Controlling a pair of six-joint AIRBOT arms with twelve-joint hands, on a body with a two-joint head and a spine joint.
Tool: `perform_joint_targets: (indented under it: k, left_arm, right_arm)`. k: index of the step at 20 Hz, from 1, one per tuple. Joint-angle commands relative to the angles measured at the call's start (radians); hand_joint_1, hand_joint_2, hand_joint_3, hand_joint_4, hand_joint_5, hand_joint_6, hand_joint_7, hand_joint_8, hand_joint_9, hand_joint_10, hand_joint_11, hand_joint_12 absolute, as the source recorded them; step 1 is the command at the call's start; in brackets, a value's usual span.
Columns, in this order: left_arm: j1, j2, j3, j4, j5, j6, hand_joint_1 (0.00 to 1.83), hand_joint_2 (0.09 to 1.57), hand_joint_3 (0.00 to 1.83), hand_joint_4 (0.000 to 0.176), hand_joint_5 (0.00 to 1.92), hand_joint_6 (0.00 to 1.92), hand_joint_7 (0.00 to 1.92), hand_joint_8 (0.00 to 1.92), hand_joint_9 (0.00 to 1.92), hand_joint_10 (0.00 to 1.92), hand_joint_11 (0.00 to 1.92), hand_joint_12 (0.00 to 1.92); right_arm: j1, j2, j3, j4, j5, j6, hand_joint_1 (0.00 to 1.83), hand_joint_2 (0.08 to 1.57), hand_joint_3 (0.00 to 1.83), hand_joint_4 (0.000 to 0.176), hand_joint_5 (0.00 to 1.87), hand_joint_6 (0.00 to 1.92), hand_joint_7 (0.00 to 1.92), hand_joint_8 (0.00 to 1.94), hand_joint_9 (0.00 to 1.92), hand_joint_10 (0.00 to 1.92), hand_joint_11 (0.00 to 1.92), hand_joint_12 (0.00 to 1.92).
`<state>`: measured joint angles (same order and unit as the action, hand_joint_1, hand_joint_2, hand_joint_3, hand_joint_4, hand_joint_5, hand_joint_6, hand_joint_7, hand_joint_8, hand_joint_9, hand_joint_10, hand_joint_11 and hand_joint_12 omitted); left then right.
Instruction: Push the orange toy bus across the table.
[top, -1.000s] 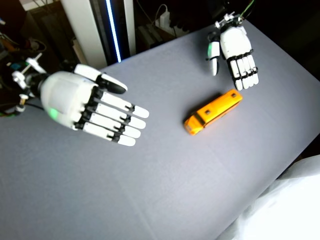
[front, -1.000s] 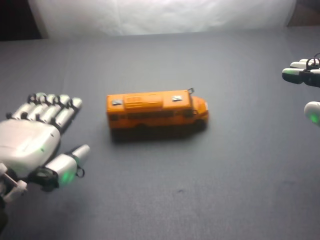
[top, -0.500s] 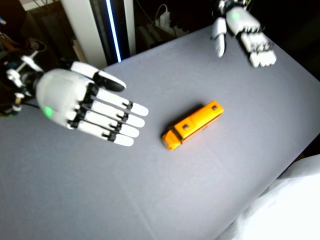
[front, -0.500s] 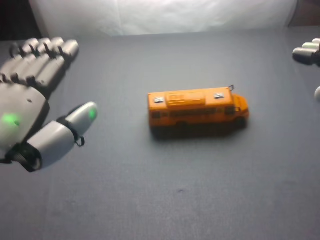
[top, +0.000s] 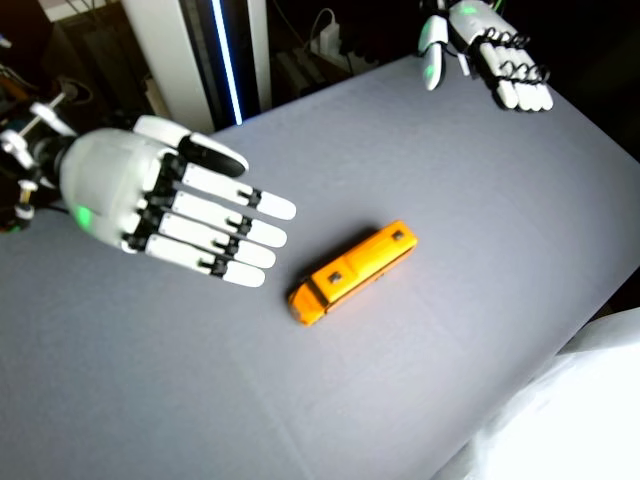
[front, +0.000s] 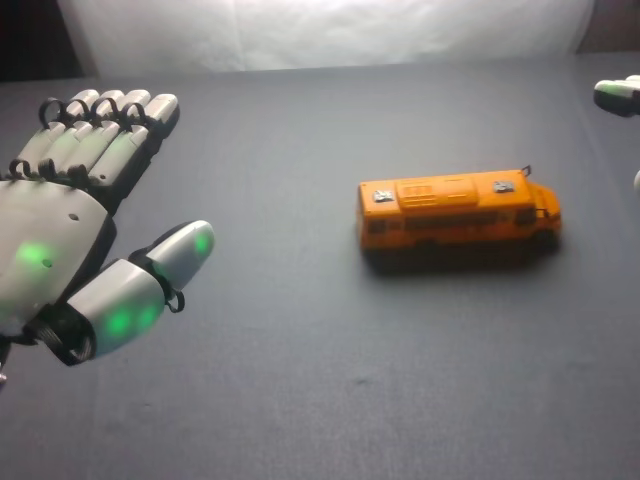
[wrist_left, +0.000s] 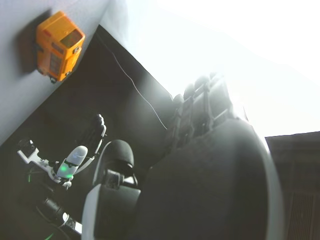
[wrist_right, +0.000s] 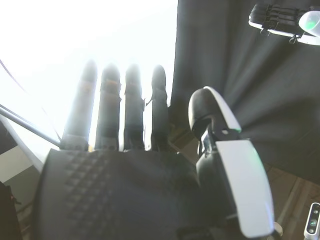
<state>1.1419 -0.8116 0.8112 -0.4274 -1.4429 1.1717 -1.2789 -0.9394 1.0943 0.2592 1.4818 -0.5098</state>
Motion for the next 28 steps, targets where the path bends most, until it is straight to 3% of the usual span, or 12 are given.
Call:
perform_joint_targets:
  k: [1, 9, 12, 15, 18, 25, 26, 27, 28]
  left_arm:
    - [-0.006, 0.001, -0.004, 0.045, -0.133, -0.003, 0.00, 1.40, 0.01, 0.000, 0.10, 0.02, 0.03, 0.00, 0.00, 0.00, 0.00, 0.00]
    - [0.001, -0.001, -0.005, 0.040, -0.147, -0.010, 0.00, 1.44, 0.01, 0.000, 0.05, 0.00, 0.00, 0.00, 0.00, 0.00, 0.00, 0.00]
    - [0.007, -0.001, -0.006, 0.038, -0.147, -0.012, 0.00, 1.44, 0.01, 0.000, 0.04, 0.00, 0.01, 0.00, 0.00, 0.00, 0.00, 0.00]
    - [0.009, -0.002, -0.007, 0.035, -0.148, -0.015, 0.00, 1.45, 0.01, 0.000, 0.05, 0.00, 0.02, 0.00, 0.00, 0.00, 0.00, 0.00]
    - [0.012, -0.003, -0.008, 0.034, -0.149, -0.019, 0.00, 1.46, 0.01, 0.000, 0.05, 0.00, 0.01, 0.00, 0.00, 0.00, 0.00, 0.00]
    - [0.019, -0.001, -0.007, 0.045, -0.200, -0.065, 0.00, 1.40, 0.00, 0.000, 0.02, 0.00, 0.00, 0.00, 0.00, 0.00, 0.00, 0.00]
    - [0.024, -0.001, -0.005, 0.048, -0.225, -0.089, 0.00, 1.38, 0.00, 0.000, 0.01, 0.00, 0.00, 0.00, 0.00, 0.00, 0.00, 0.00]
    - [0.027, -0.001, -0.004, 0.051, -0.244, -0.101, 0.00, 1.38, 0.00, 0.000, 0.01, 0.00, 0.00, 0.00, 0.00, 0.00, 0.00, 0.00]
    - [0.028, 0.002, -0.004, 0.054, -0.260, -0.106, 0.00, 1.41, 0.00, 0.000, 0.03, 0.01, 0.00, 0.00, 0.00, 0.00, 0.00, 0.00]
  right_arm:
    - [0.014, -0.001, 0.002, 0.012, 0.135, 0.007, 0.50, 1.45, 0.00, 0.000, 0.44, 0.00, 0.44, 0.00, 0.40, 0.00, 0.42, 0.06]
    - [0.008, -0.005, 0.003, 0.023, 0.132, 0.003, 0.50, 1.41, 0.00, 0.000, 0.46, 0.00, 0.42, 0.00, 0.38, 0.01, 0.40, 0.04]
    - [0.004, -0.007, 0.003, 0.024, 0.128, 0.003, 0.53, 1.42, 0.00, 0.011, 0.48, 0.00, 0.42, 0.00, 0.39, 0.00, 0.41, 0.04]
    - [0.005, -0.007, 0.003, 0.024, 0.129, 0.003, 0.55, 1.41, 0.00, 0.005, 0.49, 0.01, 0.42, 0.00, 0.38, 0.00, 0.42, 0.04]
    - [0.005, -0.007, 0.001, 0.024, 0.129, 0.003, 0.51, 1.41, 0.00, 0.017, 0.48, 0.00, 0.41, 0.00, 0.38, 0.00, 0.42, 0.03]
    - [0.005, -0.002, -0.011, 0.024, 0.185, 0.003, 0.63, 1.42, 0.00, 0.000, 0.45, 0.00, 0.41, 0.00, 0.38, 0.00, 0.41, 0.01]
    - [0.005, 0.000, -0.014, 0.024, 0.206, 0.003, 0.60, 1.44, 0.01, 0.030, 0.34, 0.00, 0.34, 0.00, 0.32, 0.00, 0.33, 0.00]
    - [0.005, 0.000, -0.016, 0.024, 0.222, 0.003, 0.60, 1.44, 0.01, 0.030, 0.34, 0.00, 0.34, 0.00, 0.32, 0.00, 0.33, 0.00]
    - [0.005, 0.000, -0.017, 0.023, 0.242, 0.003, 0.59, 1.43, 0.00, 0.004, 0.31, 0.00, 0.31, 0.00, 0.29, 0.00, 0.28, 0.00]
